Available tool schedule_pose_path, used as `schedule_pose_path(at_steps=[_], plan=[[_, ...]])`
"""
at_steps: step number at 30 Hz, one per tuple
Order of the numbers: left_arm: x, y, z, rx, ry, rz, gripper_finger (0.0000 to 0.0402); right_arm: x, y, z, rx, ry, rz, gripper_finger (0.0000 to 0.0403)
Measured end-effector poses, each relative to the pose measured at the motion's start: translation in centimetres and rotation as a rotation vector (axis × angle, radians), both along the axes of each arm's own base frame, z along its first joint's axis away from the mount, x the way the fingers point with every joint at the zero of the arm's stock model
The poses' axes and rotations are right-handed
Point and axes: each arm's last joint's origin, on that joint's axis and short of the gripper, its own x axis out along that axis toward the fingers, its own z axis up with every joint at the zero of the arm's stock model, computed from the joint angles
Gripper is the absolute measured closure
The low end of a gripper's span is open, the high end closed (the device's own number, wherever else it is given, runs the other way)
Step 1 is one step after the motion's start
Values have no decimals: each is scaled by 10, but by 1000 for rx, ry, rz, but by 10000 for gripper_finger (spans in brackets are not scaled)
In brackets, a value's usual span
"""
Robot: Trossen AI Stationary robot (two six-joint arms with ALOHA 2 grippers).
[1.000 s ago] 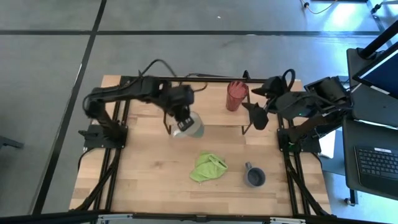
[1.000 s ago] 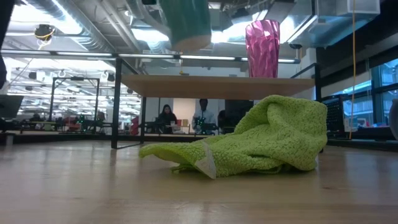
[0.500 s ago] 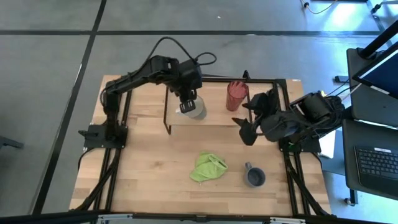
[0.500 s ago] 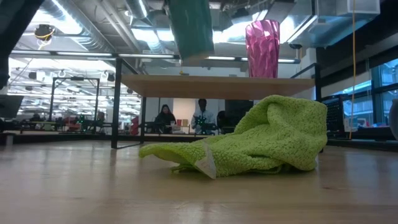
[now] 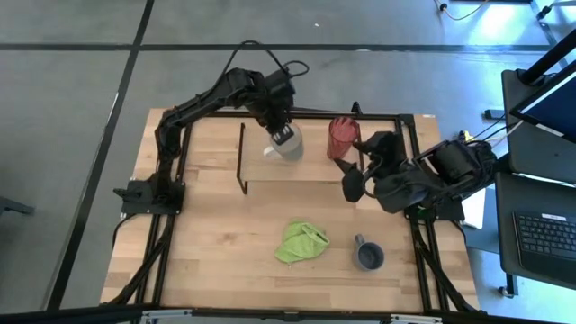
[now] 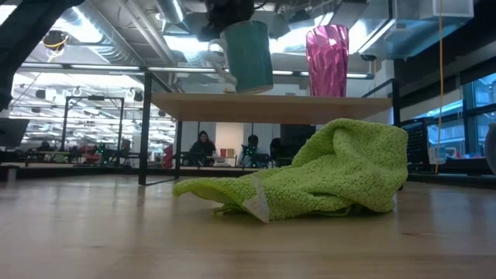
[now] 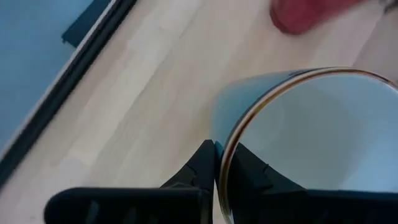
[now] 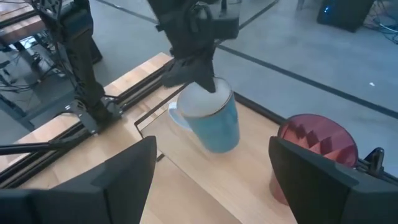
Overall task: Stack small to large cups/mugs on shelf
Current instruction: Put the blue mug on the shelf
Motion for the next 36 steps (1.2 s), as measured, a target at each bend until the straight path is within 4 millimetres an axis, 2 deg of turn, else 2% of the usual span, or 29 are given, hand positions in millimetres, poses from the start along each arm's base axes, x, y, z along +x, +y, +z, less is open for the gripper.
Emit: schedule_pose_path(at_steps=[9, 18, 25, 30, 36], plan=[[-4, 9, 1, -175, -60, 127, 385, 21, 8, -15, -26, 16, -47, 91], [-5, 4, -1, -184, -16, 286, 385, 18, 1, -9, -144, -46, -142, 91], [2, -14, -1, -178, -18, 424, 385, 3, -34, 7, -168, -7, -175, 91], [7, -28, -1, -201, -31, 522, 385, -21, -63, 22, -183, 46, -161, 91], [9, -34, -1, -224, -45, 614, 385, -58, -86, 39, -195, 47, -150, 91]])
